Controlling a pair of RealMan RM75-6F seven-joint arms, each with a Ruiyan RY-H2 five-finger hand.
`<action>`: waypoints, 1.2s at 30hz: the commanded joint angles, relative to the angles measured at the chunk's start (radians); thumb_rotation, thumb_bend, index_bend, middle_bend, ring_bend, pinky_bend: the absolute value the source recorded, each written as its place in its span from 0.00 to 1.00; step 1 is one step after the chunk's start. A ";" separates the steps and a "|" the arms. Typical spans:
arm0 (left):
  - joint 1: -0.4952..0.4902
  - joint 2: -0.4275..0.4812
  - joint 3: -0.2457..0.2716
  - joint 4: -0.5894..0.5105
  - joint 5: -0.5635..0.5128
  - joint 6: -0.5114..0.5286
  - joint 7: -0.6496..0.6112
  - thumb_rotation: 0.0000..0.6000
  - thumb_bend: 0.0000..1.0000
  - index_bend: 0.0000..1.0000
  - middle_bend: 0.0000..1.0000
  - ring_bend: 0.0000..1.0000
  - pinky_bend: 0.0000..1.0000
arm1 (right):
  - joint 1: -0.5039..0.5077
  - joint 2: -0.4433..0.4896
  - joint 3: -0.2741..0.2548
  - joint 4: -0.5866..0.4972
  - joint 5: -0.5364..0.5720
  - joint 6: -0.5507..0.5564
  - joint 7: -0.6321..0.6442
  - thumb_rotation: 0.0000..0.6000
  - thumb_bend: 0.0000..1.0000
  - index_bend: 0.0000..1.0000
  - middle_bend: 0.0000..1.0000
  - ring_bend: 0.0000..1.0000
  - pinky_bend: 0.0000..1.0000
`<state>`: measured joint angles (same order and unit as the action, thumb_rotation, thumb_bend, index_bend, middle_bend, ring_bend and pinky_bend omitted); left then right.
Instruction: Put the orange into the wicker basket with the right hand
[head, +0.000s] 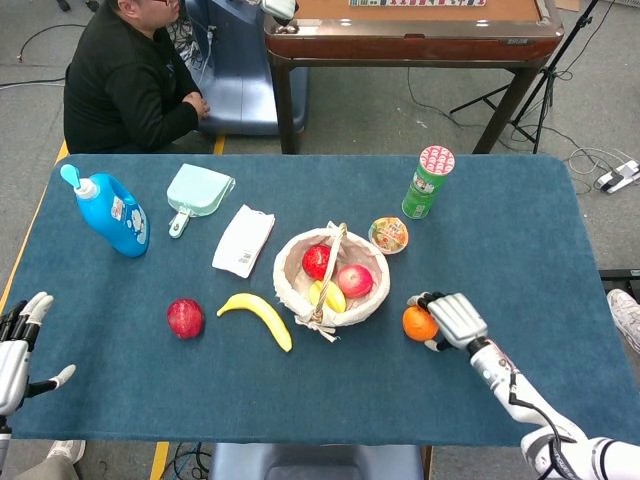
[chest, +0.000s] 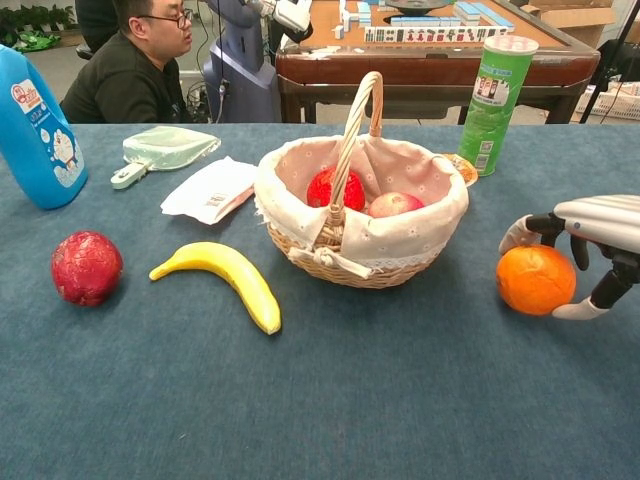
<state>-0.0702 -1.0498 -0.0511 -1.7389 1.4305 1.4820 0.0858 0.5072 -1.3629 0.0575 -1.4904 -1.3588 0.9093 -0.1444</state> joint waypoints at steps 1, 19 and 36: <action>0.000 0.000 0.000 0.001 0.000 0.000 0.000 1.00 0.17 0.03 0.00 0.00 0.08 | -0.008 0.028 0.013 -0.026 -0.015 0.037 0.033 1.00 0.26 0.44 0.39 0.34 0.51; -0.002 -0.006 -0.003 0.002 0.006 0.002 0.001 1.00 0.17 0.03 0.00 0.00 0.08 | 0.058 0.138 0.135 -0.222 0.025 0.087 0.077 1.00 0.25 0.44 0.36 0.34 0.52; 0.009 0.001 0.003 0.001 0.010 0.012 -0.004 1.00 0.17 0.03 0.00 0.00 0.08 | 0.133 0.092 0.144 -0.247 0.105 0.040 0.005 1.00 0.23 0.02 0.13 0.18 0.45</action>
<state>-0.0611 -1.0488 -0.0484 -1.7376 1.4405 1.4940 0.0816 0.6400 -1.2694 0.2032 -1.7389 -1.2528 0.9479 -0.1400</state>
